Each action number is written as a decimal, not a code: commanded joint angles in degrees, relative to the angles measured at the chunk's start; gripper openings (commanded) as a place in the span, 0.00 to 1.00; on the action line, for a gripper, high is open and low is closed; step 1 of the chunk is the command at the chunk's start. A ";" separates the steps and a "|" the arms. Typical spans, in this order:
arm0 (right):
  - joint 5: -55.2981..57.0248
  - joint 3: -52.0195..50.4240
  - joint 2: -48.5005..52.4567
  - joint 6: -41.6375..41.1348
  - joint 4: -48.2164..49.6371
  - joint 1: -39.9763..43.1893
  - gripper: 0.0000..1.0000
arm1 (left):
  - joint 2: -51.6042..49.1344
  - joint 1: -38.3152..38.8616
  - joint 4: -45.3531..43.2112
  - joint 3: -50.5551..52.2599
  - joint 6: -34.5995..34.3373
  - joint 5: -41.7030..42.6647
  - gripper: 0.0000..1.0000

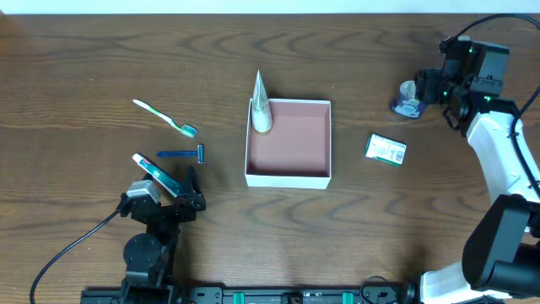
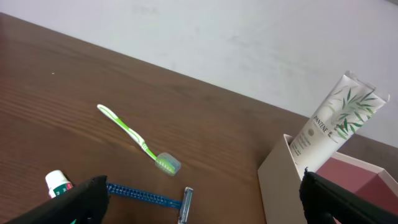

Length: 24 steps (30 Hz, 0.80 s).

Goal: Pack container
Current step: 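Lower the right gripper over the blue soap pump and grasp it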

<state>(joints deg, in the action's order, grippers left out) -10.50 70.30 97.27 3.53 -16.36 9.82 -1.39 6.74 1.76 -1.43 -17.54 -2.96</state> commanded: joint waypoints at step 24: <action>-0.52 -0.35 5.42 -2.25 2.47 -2.51 0.66 | 0.02 -0.35 2.12 1.20 1.01 -0.63 0.98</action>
<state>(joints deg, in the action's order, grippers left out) -10.70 70.32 100.79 2.70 -13.89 7.97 -1.39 6.74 1.76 -1.43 -17.54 -2.96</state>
